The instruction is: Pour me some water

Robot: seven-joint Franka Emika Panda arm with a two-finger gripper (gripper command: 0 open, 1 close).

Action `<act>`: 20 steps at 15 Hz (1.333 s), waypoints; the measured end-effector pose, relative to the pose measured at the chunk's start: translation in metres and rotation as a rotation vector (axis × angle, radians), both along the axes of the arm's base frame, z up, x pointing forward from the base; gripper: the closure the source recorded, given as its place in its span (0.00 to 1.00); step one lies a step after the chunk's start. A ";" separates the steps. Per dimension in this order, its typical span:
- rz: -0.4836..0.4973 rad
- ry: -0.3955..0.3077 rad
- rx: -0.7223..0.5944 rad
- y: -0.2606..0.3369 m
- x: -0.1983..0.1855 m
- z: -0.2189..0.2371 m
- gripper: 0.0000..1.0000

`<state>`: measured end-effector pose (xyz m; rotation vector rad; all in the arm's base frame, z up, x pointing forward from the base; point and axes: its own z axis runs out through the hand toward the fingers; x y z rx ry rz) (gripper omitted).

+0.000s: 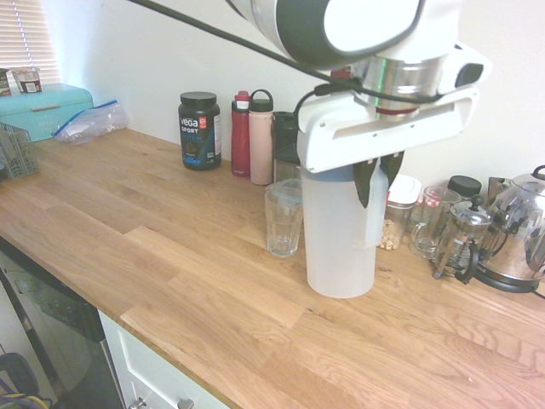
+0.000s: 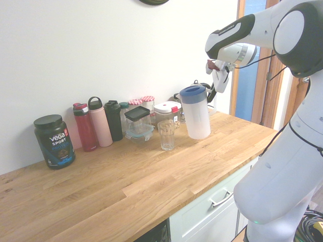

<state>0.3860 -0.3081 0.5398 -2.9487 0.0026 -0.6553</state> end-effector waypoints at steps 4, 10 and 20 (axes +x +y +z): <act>-0.037 -0.024 0.106 -0.001 -0.011 -0.025 1.00; -0.388 0.036 0.066 0.070 -0.065 -0.021 1.00; -0.695 0.029 0.105 0.278 -0.106 -0.009 1.00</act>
